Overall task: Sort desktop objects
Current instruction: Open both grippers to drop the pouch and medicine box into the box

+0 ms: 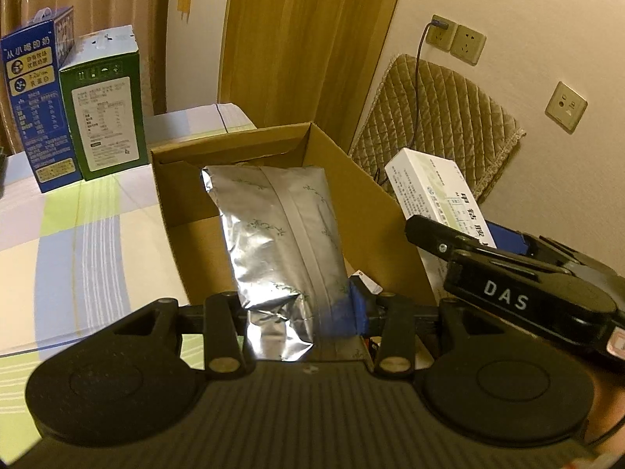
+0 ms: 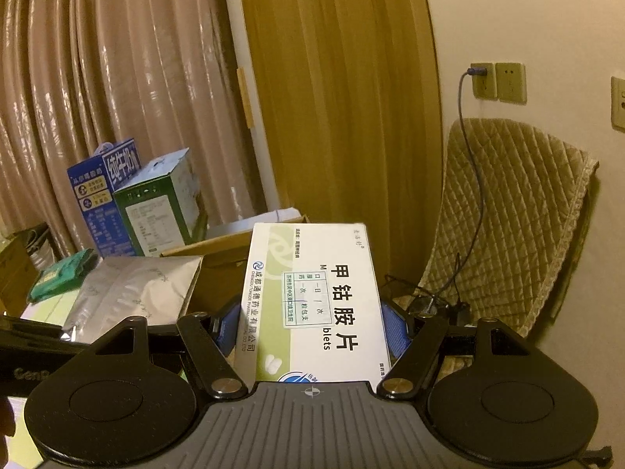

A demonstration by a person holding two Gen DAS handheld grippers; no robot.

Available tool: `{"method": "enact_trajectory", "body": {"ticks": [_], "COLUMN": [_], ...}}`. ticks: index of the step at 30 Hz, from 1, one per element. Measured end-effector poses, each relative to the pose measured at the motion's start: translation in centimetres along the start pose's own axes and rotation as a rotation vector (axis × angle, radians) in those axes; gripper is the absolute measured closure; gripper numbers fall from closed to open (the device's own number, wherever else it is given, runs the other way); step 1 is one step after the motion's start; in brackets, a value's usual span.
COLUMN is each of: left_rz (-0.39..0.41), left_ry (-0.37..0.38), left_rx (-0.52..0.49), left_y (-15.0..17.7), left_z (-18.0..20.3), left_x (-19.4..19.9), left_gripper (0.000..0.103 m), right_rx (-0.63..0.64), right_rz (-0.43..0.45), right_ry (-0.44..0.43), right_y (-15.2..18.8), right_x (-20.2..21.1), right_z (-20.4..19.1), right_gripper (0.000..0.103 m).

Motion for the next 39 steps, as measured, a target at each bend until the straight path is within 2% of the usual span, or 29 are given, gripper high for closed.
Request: {"method": "enact_trajectory", "body": {"ticks": [7,9,16,23,29,31,32,33,39], "left_rz": [0.016,0.03,0.085,0.098,0.115,0.119,0.122,0.127,0.14], "left_ry": [-0.001,-0.005,-0.062,-0.082,-0.095,-0.098,-0.098,-0.092,-0.073], "left_rx": [0.038,0.057,0.068,0.076,0.109,0.116,0.12,0.125,0.148], "left_y": [-0.9,-1.1,-0.6,0.9,2.0,2.2,2.4,2.6,4.0], "left_z": [-0.6,-1.0,-2.6,-3.6,-5.1,-5.4,-5.6,-5.7,-5.8], "left_x": [-1.0,-0.8,1.4,2.8,3.7,3.9,4.0,4.2,4.9], "left_gripper": [0.065,0.052,0.052,0.038,0.033,0.031,0.024,0.02,0.013], "right_rx": [-0.002,0.001,0.011,0.023,0.031,0.034,0.025,0.013,-0.043], "right_rz": [-0.005,-0.01,-0.023,-0.032,-0.039,-0.026,-0.015,-0.009,0.003], "right_ry": [0.005,0.003,-0.004,-0.015,-0.081,-0.068,-0.075,-0.084,-0.078], "right_y": [-0.1,0.0,0.2,0.1,-0.6,-0.6,-0.7,-0.6,0.3], "right_x": [-0.8,-1.0,-1.4,-2.0,-3.3,-3.4,-3.2,-3.0,-1.6], "right_z": [0.1,-0.1,-0.7,-1.7,-3.4,-3.6,-3.5,-3.3,-1.7], "right_gripper": [0.035,0.035,0.035,0.035,0.034,0.02,0.014,0.013,0.012]}}
Point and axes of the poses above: each gripper's, at about its wrist camera, not at the fingertips, and x roughly against the way its jaws point, z to its right, y to its underside, the point moved 10 cm from there along -x, roughly the way its jaws point, and after that the axes turned 13 degrees about -z, right-handed, at the moved point
